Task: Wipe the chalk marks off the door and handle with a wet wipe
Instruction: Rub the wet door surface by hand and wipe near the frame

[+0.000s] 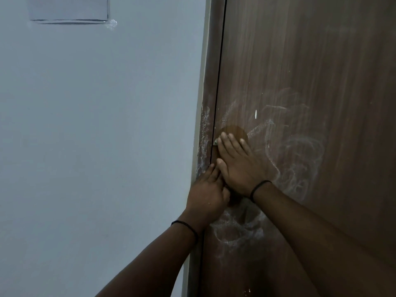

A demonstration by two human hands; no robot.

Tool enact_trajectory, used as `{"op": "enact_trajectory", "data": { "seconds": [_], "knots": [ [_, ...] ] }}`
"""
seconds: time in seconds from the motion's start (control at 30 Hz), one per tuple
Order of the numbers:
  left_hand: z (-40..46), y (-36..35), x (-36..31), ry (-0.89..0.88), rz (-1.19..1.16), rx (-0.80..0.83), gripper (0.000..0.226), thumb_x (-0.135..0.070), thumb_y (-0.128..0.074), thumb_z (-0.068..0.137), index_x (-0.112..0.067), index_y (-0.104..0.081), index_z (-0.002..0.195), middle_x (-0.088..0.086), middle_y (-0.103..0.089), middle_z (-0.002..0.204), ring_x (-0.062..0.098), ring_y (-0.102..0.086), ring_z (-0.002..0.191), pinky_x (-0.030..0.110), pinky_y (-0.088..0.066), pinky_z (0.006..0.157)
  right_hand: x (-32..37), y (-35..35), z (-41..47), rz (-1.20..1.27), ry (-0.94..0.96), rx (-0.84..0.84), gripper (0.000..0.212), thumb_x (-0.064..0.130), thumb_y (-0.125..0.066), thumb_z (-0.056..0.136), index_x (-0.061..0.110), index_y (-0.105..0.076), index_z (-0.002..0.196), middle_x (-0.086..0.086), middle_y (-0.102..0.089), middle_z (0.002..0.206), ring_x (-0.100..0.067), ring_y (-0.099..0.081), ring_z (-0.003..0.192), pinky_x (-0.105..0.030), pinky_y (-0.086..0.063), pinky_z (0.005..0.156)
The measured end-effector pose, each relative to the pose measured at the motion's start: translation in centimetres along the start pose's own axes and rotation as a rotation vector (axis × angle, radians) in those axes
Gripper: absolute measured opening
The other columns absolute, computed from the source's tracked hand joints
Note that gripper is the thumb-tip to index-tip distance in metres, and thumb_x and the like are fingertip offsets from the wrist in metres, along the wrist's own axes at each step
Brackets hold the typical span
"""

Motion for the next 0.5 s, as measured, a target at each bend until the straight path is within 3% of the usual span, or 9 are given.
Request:
{"op": "enact_trajectory", "data": {
  "seconds": [0.1,0.23,0.4,0.5],
  "knots": [
    [0.0,-0.3,0.4,0.032,0.033,0.015,0.056,-0.033,-0.034,0.103,-0.014,-0.026,0.156,0.003,-0.024,0.163,0.018,-0.018,0.152,0.030,-0.016,0.122,-2.3,-0.1,-1.6,-0.041,-0.088,-0.037,0.064,0.043,0.001,0.100,0.014,0.003,0.157,-0.003,0.009,0.165,-0.017,0.012,0.151,-0.041,0.004,0.124],
    [0.3,-0.3,0.2,0.036,0.029,0.003,0.055,-0.035,-0.032,0.103,-0.013,-0.032,0.154,0.003,-0.026,0.162,0.018,-0.020,0.151,0.033,-0.020,0.123,-3.1,1.7,1.0,0.063,-0.178,-0.095,0.061,0.040,-0.009,0.104,0.012,0.005,0.156,-0.006,0.011,0.164,-0.019,0.013,0.151,-0.040,0.006,0.124],
    [0.6,0.8,-0.3,-0.074,-0.002,-0.083,0.051,-0.028,-0.042,0.101,-0.010,-0.043,0.149,0.009,-0.039,0.156,0.023,-0.030,0.148,0.039,-0.030,0.119,0.3,1.7,2.5,0.069,-0.041,-0.041,0.062,0.042,-0.011,0.104,0.015,0.005,0.157,-0.001,0.013,0.164,-0.015,0.016,0.151,-0.038,0.008,0.123],
    [1.3,0.7,-0.5,-0.091,0.017,-0.065,0.058,-0.031,-0.037,0.101,-0.008,-0.030,0.154,0.011,-0.031,0.160,0.024,-0.023,0.151,0.042,-0.024,0.121,-0.5,0.9,0.6,-0.009,0.000,-0.026,0.060,0.042,-0.010,0.104,0.017,0.004,0.157,0.000,0.010,0.165,-0.014,0.014,0.151,-0.038,0.006,0.124]
  ]
}}
Point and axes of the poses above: each hand's wrist, its own z-axis towards the middle knuckle, its own y-axis out of the back of the hand, x = y × z, the point moved 6 cm from there along z, towards the middle knuckle
